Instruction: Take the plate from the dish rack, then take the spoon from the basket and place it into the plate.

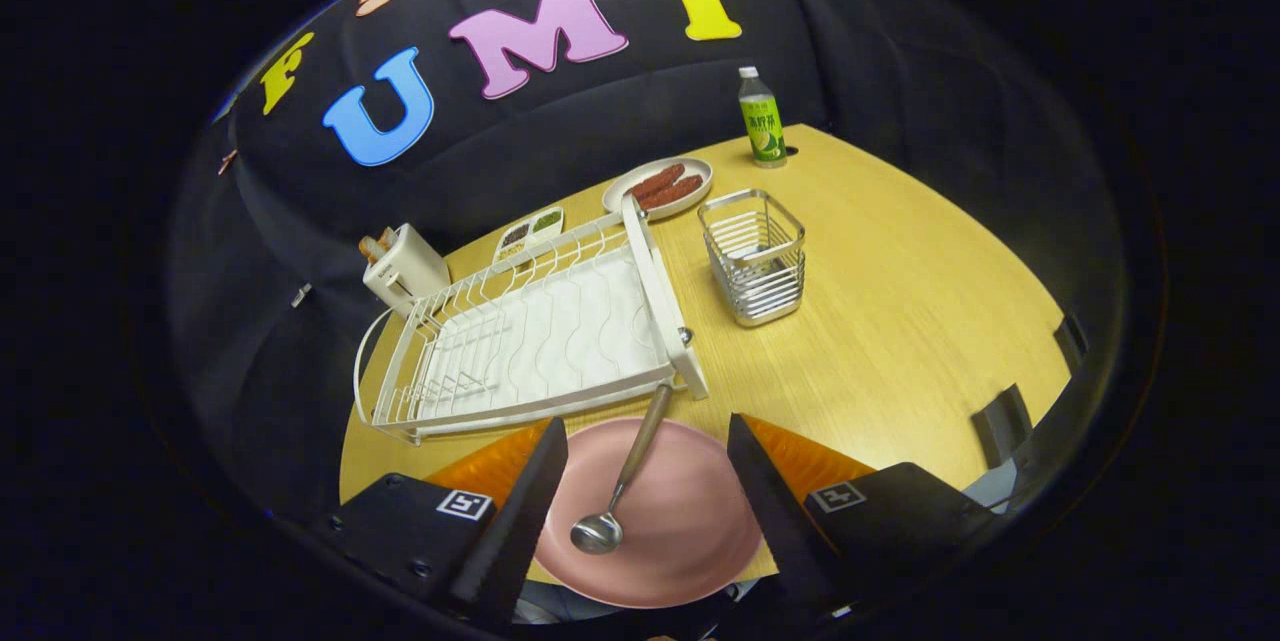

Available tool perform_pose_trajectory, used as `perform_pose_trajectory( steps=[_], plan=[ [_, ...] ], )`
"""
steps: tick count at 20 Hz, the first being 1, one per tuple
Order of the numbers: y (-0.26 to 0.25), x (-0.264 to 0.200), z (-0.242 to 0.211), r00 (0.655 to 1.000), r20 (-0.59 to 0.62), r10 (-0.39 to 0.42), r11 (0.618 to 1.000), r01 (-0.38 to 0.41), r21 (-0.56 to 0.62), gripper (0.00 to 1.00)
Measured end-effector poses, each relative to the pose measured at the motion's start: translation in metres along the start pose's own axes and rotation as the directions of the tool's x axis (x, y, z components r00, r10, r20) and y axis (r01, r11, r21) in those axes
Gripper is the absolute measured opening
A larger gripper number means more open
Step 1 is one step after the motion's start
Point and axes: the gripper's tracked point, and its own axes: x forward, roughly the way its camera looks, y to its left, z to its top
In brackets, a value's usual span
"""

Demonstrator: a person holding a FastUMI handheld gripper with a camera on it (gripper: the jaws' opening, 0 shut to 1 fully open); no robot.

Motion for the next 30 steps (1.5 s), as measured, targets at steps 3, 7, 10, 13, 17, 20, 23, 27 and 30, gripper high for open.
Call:
perform_pose_trajectory(
  steps=[3, 7, 10, 13, 17, 20, 23, 27, 30],
  plan=[
    [-0.004, -0.032, 0.055, 0.987, 0.158, -0.016, 0.995, 0.031, -0.096, 0.99],
    [0.003, -0.076, 0.13, 0.937, 0.349, -0.001, 0.984, 0.062, -0.164, 0.99],
    [0.008, -0.112, 0.181, 0.884, 0.468, 0.01, 0.977, 0.09, -0.191, 0.98],
    [0.008, -0.142, 0.223, 0.823, 0.568, 0.018, 0.966, 0.132, -0.222, 0.98],
    [0.005, -0.174, 0.261, 0.756, 0.654, 0.02, 0.96, 0.167, -0.223, 0.98],
    [-0.004, -0.177, 0.27, 0.755, 0.656, 0.018, 0.963, 0.163, -0.214, 0.98],
    [-0.02, -0.168, 0.274, 0.766, 0.642, 0.029, 0.955, 0.169, -0.245, 0.98],
    [-0.032, -0.145, 0.265, 0.806, 0.59, 0.049, 0.944, 0.156, -0.292, 0.98],
    [-0.031, -0.137, 0.27, 0.812, 0.578, 0.078, 0.952, 0.112, -0.285, 0.98]
  ],
)
